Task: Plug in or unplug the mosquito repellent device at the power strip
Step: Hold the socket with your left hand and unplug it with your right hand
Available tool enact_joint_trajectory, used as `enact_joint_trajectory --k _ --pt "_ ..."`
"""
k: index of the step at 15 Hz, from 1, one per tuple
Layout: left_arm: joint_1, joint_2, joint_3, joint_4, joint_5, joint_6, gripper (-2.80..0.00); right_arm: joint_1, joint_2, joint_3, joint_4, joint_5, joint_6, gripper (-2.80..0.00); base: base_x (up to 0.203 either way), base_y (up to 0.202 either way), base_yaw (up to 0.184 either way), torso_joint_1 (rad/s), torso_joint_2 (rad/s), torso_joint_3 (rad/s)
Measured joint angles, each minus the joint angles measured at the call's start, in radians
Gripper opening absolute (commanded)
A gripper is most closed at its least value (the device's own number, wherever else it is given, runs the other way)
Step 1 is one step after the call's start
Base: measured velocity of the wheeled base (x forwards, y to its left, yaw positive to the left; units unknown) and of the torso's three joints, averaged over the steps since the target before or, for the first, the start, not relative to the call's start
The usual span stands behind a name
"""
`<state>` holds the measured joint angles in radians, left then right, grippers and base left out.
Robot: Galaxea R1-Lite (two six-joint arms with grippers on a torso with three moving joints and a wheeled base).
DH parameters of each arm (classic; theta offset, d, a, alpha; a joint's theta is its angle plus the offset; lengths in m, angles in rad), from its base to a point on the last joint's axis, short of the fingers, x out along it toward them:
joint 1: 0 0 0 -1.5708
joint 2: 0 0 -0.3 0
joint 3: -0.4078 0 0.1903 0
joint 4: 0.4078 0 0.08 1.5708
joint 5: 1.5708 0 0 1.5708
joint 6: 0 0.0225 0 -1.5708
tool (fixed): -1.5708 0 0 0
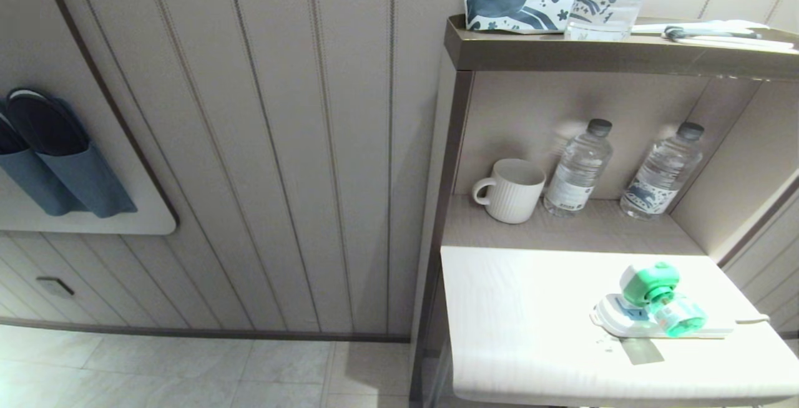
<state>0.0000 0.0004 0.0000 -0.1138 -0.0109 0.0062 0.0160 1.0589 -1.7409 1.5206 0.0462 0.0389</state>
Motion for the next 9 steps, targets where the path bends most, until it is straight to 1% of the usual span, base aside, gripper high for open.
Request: enact_joint_trajectory --k 2,4,5,6,7,8,9 --pt "0.000 0.000 0.000 0.000 0.000 0.000 -2.80 -0.024 -0.199 0.163 -0.086 -0.046 -0.018 -2.80 0.000 0.000 0.000 0.000 0.00 0.000" --pt "0.000 0.000 0.000 0.000 0.000 0.000 -2.80 -0.052 -0.418 0.389 -0.226 -0.093 -0.051 -2.80 0.000 0.000 0.000 0.000 0.00 0.000" --pt "0.000 0.000 0.000 0.000 0.000 0.000 -2.80 -0.064 -0.513 0.494 -0.299 -0.107 -0.051 -2.80 0.000 0.000 0.000 0.000 0.00 0.000" --pt "0.000 0.000 0.000 0.000 0.000 0.000 -2.80 -0.077 -0.601 0.583 -0.378 -0.101 -0.032 -2.80 0.000 0.000 0.000 0.000 0.00 0.000" --pt "0.000 0.000 0.000 0.000 0.000 0.000 -2.80 -0.088 -0.659 0.658 -0.450 -0.075 -0.013 -2.80 0.000 0.000 0.000 0.000 0.00 0.000" --pt "0.000 0.000 0.000 0.000 0.000 0.000 -2.80 -0.100 -0.698 0.739 -0.524 -0.048 -0.001 -2.80 0.000 0.000 0.000 0.000 0.00 0.000" --pt "0.000 0.000 0.000 0.000 0.000 0.000 -2.80 -0.114 -0.725 0.831 -0.609 -0.042 0.006 -2.80 0.000 0.000 0.000 0.000 0.00 0.000"
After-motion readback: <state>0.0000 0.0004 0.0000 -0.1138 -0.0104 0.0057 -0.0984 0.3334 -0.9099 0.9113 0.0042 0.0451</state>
